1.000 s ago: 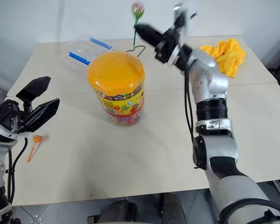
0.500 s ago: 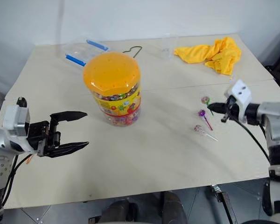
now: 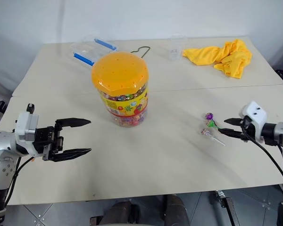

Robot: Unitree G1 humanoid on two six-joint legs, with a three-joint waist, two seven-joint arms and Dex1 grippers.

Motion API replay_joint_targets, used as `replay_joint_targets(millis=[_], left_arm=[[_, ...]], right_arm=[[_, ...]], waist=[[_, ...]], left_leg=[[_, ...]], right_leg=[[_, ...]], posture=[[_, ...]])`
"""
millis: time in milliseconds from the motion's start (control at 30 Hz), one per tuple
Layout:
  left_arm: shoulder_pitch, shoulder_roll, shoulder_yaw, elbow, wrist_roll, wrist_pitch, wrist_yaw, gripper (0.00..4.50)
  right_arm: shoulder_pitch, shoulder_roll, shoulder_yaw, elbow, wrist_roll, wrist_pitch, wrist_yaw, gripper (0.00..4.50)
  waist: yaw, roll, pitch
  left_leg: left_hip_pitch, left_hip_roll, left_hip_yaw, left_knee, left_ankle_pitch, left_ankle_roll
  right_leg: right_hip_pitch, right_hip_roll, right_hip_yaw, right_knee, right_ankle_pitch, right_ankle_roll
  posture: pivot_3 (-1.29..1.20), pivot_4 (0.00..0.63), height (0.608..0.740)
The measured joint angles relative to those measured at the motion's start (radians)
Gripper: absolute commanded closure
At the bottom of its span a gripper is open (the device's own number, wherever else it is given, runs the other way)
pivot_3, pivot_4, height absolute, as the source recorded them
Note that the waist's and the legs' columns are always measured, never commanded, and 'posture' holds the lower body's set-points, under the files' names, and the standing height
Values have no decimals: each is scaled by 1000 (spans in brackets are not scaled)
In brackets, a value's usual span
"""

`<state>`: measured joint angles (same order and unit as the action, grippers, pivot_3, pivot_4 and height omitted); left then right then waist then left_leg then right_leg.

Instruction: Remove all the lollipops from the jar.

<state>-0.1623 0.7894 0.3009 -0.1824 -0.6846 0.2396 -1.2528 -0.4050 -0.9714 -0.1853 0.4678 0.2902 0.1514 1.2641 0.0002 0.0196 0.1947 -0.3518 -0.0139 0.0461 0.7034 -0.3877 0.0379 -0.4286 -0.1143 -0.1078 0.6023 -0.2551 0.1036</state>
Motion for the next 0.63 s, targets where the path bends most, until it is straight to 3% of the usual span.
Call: replay_joint_targets(millis=[100, 133, 233, 400, 500, 633], left_arm=[[14, 6, 19, 3, 10, 5, 32, 0], [26, 8, 31, 6, 26, -1, 46, 0], [74, 17, 55, 47, 84, -27, 82, 0], [203, 17, 128, 91, 157, -76, 128, 0], [270, 5, 169, 99, 184, -99, 167, 0], [305, -43, 194, 96, 206, -136, 237, 0]], right_arm=[[57, 29, -85, -107, 112, 0, 46, 109], [67, 59, -127, -165, 157, -1, 43, 47], [93, 125, -192, -322, 253, -8, 5, 47], [201, 198, -179, -602, 349, 34, -24, 47], [251, 265, -108, -720, 339, -6, -43, 47], [302, 328, -35, -727, 260, -100, -60, 47]], waist=[[1, 0, 0], [1, 0, 0], [-3, 0, 0], [1, -1, -1], [4, -2, -1], [19, -3, -2]], left_leg=[[0, 0, 0, 1, 0, 0], [0, 0, 0, 1, 0, 0], [2, 0, 1, 1, 0, 0], [0, 0, -2, 1, -1, 0], [0, 0, -2, 1, -1, 0], [1, -2, -3, 1, -1, 0]], right_leg=[[0, 0, -1, 0, 0, 0], [1, 0, -2, 0, 0, 0], [1, 0, -1, 1, 0, 0], [1, 0, 0, 0, 0, 0], [1, -1, 0, 0, 0, 0], [2, -2, 1, 0, 1, 1]], posture=[[0, 150, 740], [0, 150, 740], [0, 150, 740], [0, 150, 740], [0, 150, 740], [0, 150, 740]])
